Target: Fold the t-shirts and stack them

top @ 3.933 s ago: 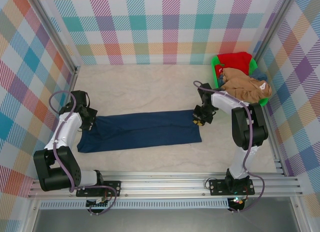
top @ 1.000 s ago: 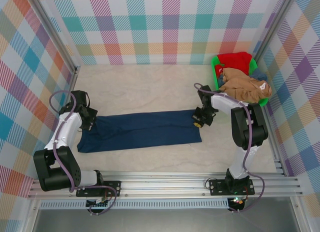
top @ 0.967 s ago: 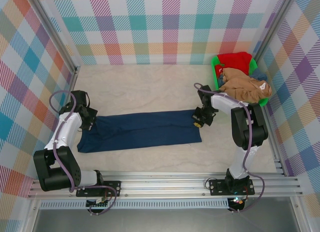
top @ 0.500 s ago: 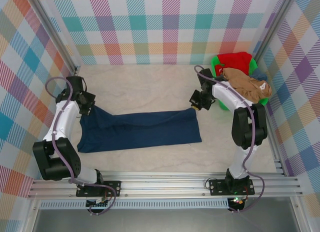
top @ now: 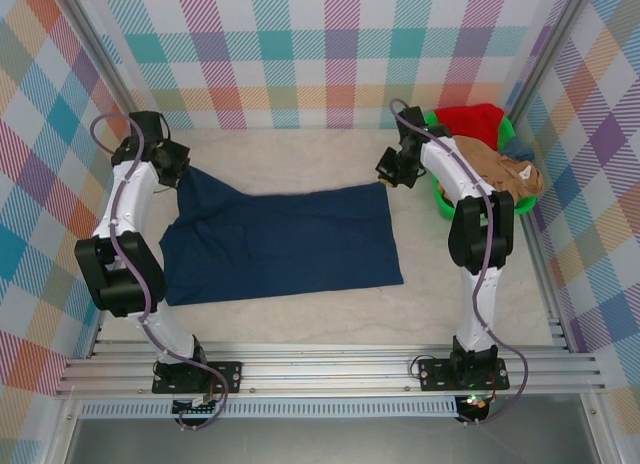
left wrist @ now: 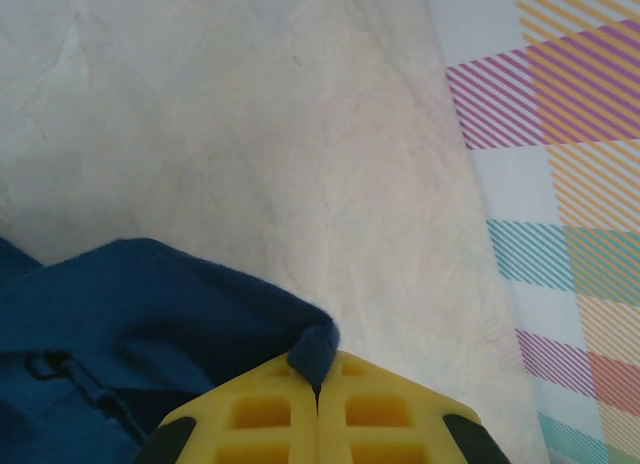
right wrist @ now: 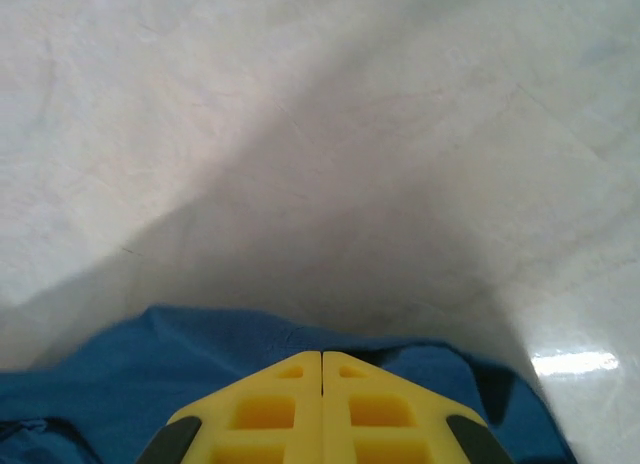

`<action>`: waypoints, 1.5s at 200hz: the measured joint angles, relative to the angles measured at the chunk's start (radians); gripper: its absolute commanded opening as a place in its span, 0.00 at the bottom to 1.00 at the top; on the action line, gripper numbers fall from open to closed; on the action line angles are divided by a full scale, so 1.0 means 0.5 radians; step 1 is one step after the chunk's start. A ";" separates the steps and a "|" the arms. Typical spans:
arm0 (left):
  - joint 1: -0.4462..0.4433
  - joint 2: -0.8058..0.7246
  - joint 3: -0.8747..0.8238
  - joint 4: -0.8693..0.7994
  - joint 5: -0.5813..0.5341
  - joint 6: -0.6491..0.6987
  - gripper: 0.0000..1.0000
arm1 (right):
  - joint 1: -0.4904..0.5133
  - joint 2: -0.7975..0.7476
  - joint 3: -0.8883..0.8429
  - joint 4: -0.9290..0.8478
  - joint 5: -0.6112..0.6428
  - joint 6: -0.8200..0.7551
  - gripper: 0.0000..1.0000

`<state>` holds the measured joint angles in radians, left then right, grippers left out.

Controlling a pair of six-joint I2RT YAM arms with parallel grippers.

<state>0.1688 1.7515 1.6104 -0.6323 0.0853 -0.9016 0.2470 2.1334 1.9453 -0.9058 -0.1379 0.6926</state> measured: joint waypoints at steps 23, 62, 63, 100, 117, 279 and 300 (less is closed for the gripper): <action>0.001 0.007 0.047 -0.008 0.009 0.025 0.00 | -0.011 0.051 0.089 -0.021 -0.050 -0.010 0.00; 0.001 -0.017 -0.035 -0.037 0.037 0.067 0.00 | -0.015 0.058 -0.004 -0.021 -0.111 -0.027 0.00; 0.001 -0.021 -0.043 -0.040 0.037 0.069 0.00 | -0.015 0.058 -0.007 -0.020 -0.112 -0.027 0.00; 0.001 -0.193 -0.314 -0.148 0.036 0.086 0.00 | -0.015 0.028 -0.240 -0.018 -0.130 -0.045 0.00; 0.001 -0.315 -0.394 -0.235 0.009 0.105 0.00 | -0.015 -0.031 -0.346 -0.018 -0.123 -0.056 0.00; -0.009 -0.865 -0.937 -0.642 -0.280 0.257 0.00 | -0.026 -0.294 -0.711 -0.027 -0.071 -0.164 0.00; -0.009 -0.917 -1.000 -0.682 -0.349 0.283 0.00 | -0.031 -0.301 -0.756 -0.035 -0.053 -0.180 0.00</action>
<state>0.1642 1.2930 1.1103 -0.9733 -0.0891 -0.7601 0.2317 1.9827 1.5673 -0.9234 -0.1646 0.6025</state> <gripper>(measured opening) 0.049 0.041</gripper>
